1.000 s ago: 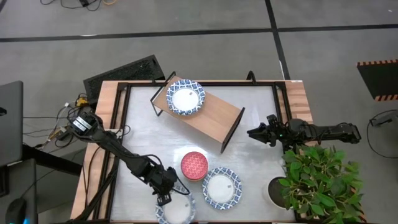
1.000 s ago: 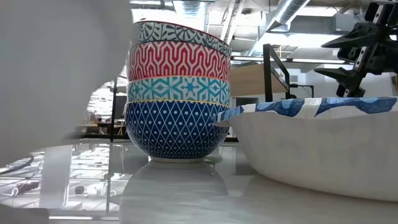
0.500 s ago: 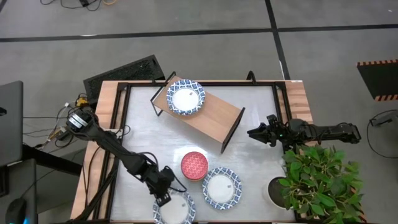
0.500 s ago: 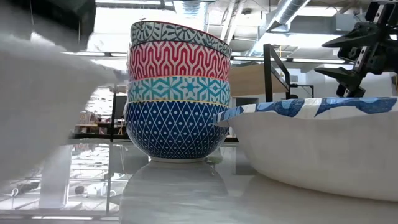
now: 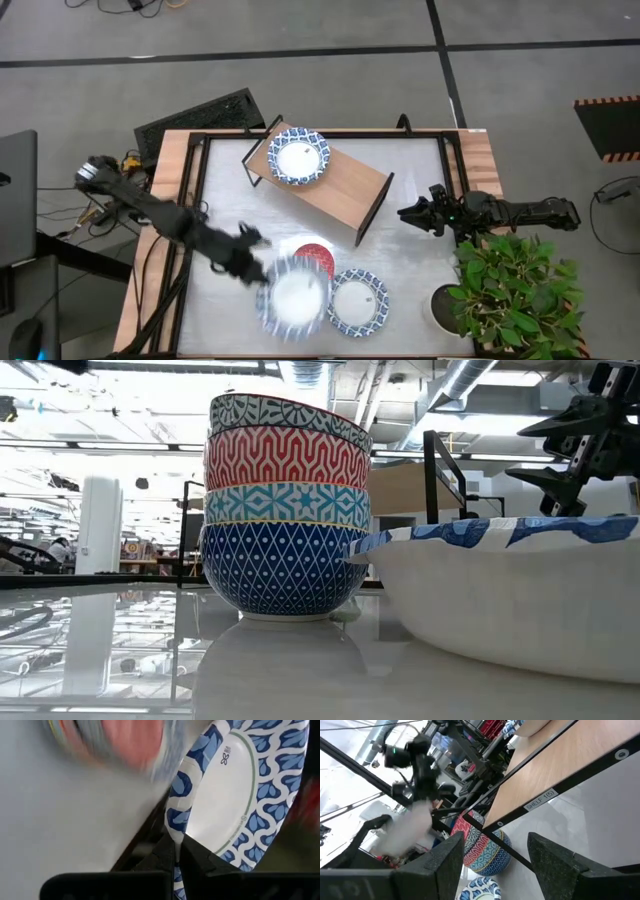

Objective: Place and stack bowls onto a shelf
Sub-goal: Stack the left white bowl on top of the white bowl on the shelf, then stack the white bowl on top of the white bowl on the shelf

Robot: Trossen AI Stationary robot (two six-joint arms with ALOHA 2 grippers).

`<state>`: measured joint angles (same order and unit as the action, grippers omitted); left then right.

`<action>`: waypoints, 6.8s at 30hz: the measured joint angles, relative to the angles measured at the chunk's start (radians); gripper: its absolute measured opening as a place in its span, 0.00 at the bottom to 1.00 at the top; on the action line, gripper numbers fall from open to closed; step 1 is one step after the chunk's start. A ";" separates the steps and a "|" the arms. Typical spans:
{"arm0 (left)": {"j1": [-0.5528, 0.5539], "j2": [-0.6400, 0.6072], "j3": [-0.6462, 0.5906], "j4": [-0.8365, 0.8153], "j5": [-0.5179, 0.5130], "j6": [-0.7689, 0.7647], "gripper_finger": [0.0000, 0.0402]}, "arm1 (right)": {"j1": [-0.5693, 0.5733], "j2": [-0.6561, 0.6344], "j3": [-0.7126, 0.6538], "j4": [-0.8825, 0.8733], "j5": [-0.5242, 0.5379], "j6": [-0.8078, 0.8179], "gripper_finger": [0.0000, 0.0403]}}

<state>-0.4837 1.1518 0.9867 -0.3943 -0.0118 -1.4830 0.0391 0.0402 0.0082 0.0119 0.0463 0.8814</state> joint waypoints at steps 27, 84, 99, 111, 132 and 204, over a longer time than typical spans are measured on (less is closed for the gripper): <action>0.665 -0.229 0.001 -0.013 -0.276 -0.207 0.00 | -0.001 0.000 0.000 0.001 0.005 0.001 0.61; 1.215 0.504 0.839 -0.926 0.268 0.927 0.00 | -0.001 0.000 0.000 0.001 0.005 0.001 0.61; 1.204 0.503 0.839 -0.916 0.266 0.939 0.00 | -0.001 0.000 0.000 0.001 0.005 0.001 0.61; 1.193 0.503 0.839 -0.912 0.250 0.939 0.01 | -0.001 0.000 0.000 0.001 0.005 0.001 0.61; 1.147 0.503 0.839 -0.911 0.207 0.989 0.39 | 0.000 0.000 0.000 -0.001 0.000 0.002 0.61; 0.277 0.133 0.838 -1.023 -0.024 0.749 0.44 | 0.476 1.680 1.137 -0.548 -0.129 0.145 0.61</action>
<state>-0.2066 1.2846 1.8252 -1.4175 -0.0356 -0.7336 0.5149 1.7204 1.1447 -0.5365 -0.0826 1.0261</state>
